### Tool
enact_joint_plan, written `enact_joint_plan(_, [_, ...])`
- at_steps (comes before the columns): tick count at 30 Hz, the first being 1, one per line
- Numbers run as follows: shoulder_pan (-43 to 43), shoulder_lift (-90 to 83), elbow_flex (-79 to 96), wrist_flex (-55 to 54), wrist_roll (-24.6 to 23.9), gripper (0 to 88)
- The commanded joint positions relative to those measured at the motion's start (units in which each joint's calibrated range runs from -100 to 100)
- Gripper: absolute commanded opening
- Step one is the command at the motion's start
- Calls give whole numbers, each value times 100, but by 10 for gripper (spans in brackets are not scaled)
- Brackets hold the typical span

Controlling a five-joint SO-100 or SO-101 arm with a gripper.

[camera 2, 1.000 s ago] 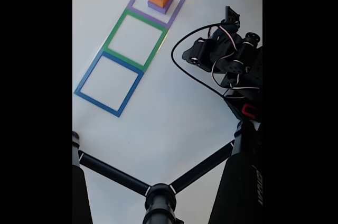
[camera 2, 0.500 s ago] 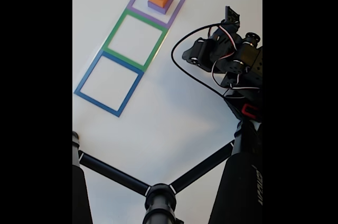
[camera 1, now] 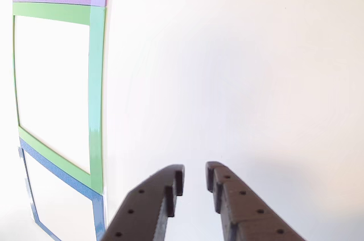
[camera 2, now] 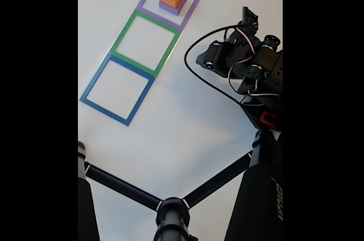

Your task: Tower of hanoi

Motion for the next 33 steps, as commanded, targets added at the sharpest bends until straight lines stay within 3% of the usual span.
enact_joint_plan(1, [-59,-102,-62,-80,90,2])
enact_joint_plan(20, [-59,-102,-62,-80,90,2])
enact_joint_plan(25, [-568,-102,-62,-56,1036,0])
enact_joint_plan(28, [-654,-102,-71,-40,1121,0])
enact_joint_plan(33, [-520,11,-444,-40,2930,0])
